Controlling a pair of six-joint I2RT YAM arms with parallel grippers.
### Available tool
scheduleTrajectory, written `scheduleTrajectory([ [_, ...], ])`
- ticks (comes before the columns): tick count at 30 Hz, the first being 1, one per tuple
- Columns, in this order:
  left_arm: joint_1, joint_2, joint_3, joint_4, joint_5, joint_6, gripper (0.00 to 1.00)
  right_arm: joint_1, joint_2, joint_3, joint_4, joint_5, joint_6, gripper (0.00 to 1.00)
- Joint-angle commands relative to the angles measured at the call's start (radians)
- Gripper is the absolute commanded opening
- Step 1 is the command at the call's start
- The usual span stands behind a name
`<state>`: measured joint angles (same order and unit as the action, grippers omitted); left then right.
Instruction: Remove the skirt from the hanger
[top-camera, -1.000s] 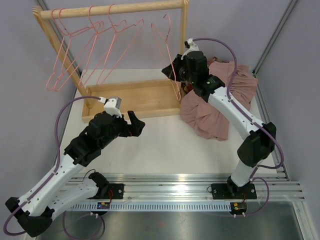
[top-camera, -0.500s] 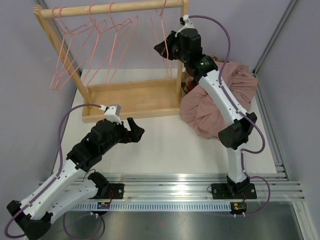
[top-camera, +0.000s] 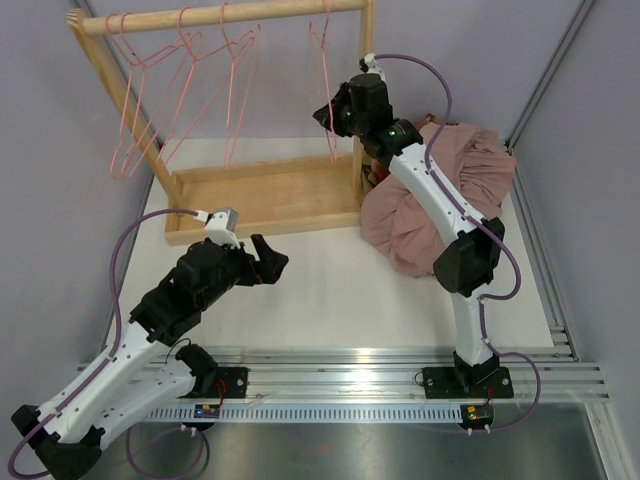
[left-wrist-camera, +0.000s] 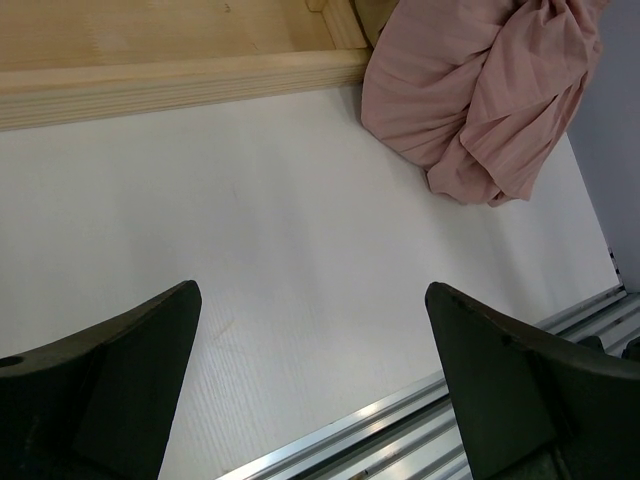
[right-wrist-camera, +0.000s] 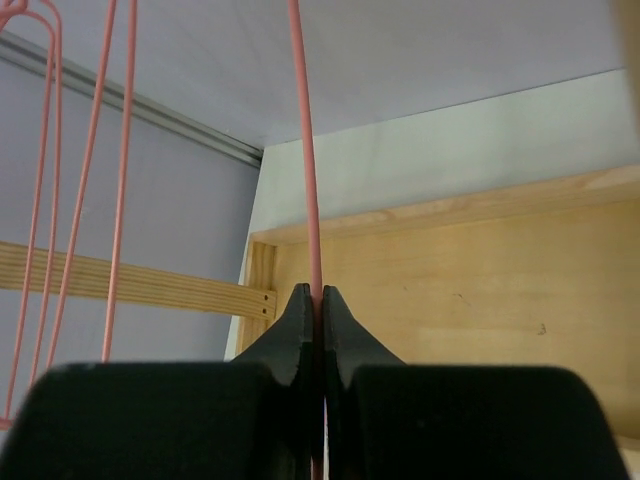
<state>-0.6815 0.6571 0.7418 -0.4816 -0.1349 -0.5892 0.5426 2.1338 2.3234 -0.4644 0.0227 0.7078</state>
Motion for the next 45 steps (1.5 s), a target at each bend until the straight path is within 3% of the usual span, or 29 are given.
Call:
scheduleTrajectory([
  [1, -0.006, 0.016, -0.01, 0.077, 0.007, -0.011, 0.99, -0.01, -0.063, -0.139, -0.054, 0.049, 0.032, 0.0],
  [3, -0.006, 0.024, -0.01, 0.087, 0.017, -0.012, 0.99, -0.01, -0.08, -0.163, -0.072, 0.059, 0.019, 0.0],
  [4, -0.006, 0.035, -0.01, 0.095, 0.02, -0.012, 0.99, -0.01, -0.093, -0.185, -0.075, 0.057, 0.003, 0.05],
  [5, -0.006, 0.038, -0.009, 0.097, 0.023, -0.014, 0.99, -0.01, -0.104, -0.2, -0.072, 0.062, -0.001, 0.23],
  [6, -0.006, 0.041, -0.01, 0.098, 0.023, -0.015, 0.99, -0.01, -0.12, -0.217, -0.065, 0.068, -0.001, 0.34],
  [9, -0.006, 0.045, -0.013, 0.104, 0.023, -0.021, 0.99, -0.012, -0.164, -0.283, -0.014, 0.089, -0.017, 0.34],
  [12, -0.006, 0.047, -0.013, 0.107, 0.024, -0.026, 0.99, -0.02, -0.137, -0.198, -0.078, 0.103, -0.022, 0.33],
  [15, -0.007, 0.042, -0.013, 0.103, 0.024, -0.027, 0.99, -0.021, -0.086, -0.07, -0.155, 0.085, -0.024, 0.57],
  [16, -0.007, 0.041, -0.016, 0.103, 0.024, -0.027, 0.99, -0.021, -0.075, -0.041, -0.167, 0.073, -0.024, 0.96],
  [17, -0.007, 0.035, -0.018, 0.101, 0.021, -0.027, 0.99, -0.021, -0.074, -0.035, -0.166, 0.069, -0.024, 0.99],
  [23, -0.007, 0.022, -0.019, 0.083, 0.011, -0.026, 0.99, -0.024, -0.12, -0.077, -0.137, 0.092, -0.022, 1.0],
  [33, -0.007, 0.01, -0.032, 0.066, -0.012, -0.021, 0.99, -0.024, -0.369, -0.359, -0.039, 0.209, -0.079, 1.0],
  [36, -0.007, 0.004, -0.035, 0.058, -0.026, -0.014, 0.99, -0.024, -0.542, -0.49, 0.035, 0.276, -0.143, 0.99],
  [41, -0.007, 0.024, -0.035, 0.074, -0.034, -0.001, 0.99, -0.023, -0.777, -0.776, 0.326, 0.357, -0.237, 0.99],
  [45, -0.007, 0.044, -0.032, 0.087, -0.029, 0.0, 0.99, -0.024, -0.906, -0.855, 0.418, 0.423, -0.307, 0.99],
])
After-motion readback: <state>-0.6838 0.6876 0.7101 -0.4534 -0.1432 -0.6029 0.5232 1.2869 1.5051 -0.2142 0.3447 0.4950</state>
